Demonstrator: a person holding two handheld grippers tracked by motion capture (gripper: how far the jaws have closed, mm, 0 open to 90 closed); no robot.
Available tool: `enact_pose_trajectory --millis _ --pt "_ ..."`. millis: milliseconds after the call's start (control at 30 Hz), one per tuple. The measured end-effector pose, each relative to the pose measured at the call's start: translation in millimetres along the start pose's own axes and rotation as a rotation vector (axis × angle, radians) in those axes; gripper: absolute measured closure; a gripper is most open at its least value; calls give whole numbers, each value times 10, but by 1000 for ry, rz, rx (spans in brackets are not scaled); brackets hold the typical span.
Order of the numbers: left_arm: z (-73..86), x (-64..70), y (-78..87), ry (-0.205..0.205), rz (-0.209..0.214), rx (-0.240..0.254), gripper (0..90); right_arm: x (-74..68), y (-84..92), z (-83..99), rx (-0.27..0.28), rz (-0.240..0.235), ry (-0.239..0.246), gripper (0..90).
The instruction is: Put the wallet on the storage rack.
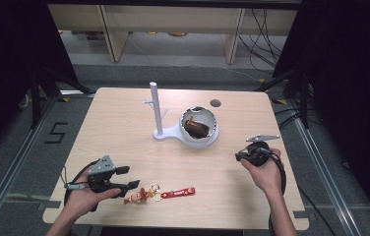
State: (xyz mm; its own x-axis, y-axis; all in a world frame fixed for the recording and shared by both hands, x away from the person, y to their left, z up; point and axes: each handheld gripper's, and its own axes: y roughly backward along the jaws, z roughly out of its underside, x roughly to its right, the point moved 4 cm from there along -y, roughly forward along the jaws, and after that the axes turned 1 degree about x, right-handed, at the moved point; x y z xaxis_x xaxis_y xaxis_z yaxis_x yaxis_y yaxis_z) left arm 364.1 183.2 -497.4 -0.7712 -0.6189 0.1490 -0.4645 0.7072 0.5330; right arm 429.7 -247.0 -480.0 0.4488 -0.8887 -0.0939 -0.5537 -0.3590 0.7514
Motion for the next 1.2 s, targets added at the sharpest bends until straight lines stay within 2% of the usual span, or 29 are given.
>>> enact_pose_trajectory --millis 100,167,200,233,267,333,367,433,467,500,533,567,600,633,667,700,767,867,900,933,1000,1067,1100,1167,1200 --pt "-69 24 -19 -29 21 -58 323 -10 5 16 -13 -6 3 757" --pt "-109 23 -22 -65 36 -126 323 -29 -2 36 -14 0 -25 739" --pt "-128 35 -32 -73 48 -147 322 -6 -5 41 -14 2 -5 734" --pt "-142 41 -36 -85 57 -178 323 -4 -2 59 -27 -1 -19 726" --pt "-155 48 -39 -95 61 -207 322 -8 -2 73 -19 12 -29 719" --pt "-183 68 -51 -124 78 -253 322 2 -7 97 -2 10 -18 710" --pt "-191 86 -62 -128 85 -273 321 -10 -2 120 -7 13 -40 706" --pt "-208 98 -83 -171 102 -327 320 -5 -20 146 -14 -23 -38 699" --pt "-214 104 -97 -192 110 -355 319 -12 -27 162 -18 -14 -60 696" --pt "-217 98 -112 -224 125 -391 319 -6 -33 174 -15 -14 -63 694" --pt "-213 114 -141 -228 125 -404 319 20 -34 187 -8 4 -42 693" --pt "-205 131 -178 -236 132 -425 319 6 -34 194 -9 -1 -56 690" --pt "-194 160 -211 -215 137 -418 320 1 -37 208 -14 -10 -65 688" --pt "-185 162 -229 -237 139 -450 320 -3 -43 218 -15 -15 -80 686" --pt "-169 182 -255 -235 146 -464 320 6 -35 228 -30 -8 -64 685" --pt "-149 209 -281 -222 154 -473 320 5 -41 229 -14 -15 -57 683" --pt "-106 250 -324 -217 163 -496 320 -32 -31 239 -22 -18 -100 682" --pt "-53 233 -337 -283 165 -579 320 -30 -32 240 -21 -18 -97 678" --pt "-39 227 -349 -303 167 -592 320 -30 -32 241 -21 -19 -97 677" --pt "-17 242 -360 -293 163 -593 320 -29 -32 241 -22 -20 -95 677" --pt "13 245 -369 -305 161 -612 330 2 -45 241 -15 -7 -65 675" --pt "47 254 -393 -307 155 -615 342 -12 -41 248 -18 -25 -71 674" --pt "56 248 -399 -321 157 -621 347 -30 -46 254 -12 -26 -95 673" --pt "77 250 -411 -321 151 -630 358 -40 -43 264 -22 -27 -107 671" --pt "85 252 -419 -320 149 -627 364 -8 -59 260 -10 -25 -66 669"
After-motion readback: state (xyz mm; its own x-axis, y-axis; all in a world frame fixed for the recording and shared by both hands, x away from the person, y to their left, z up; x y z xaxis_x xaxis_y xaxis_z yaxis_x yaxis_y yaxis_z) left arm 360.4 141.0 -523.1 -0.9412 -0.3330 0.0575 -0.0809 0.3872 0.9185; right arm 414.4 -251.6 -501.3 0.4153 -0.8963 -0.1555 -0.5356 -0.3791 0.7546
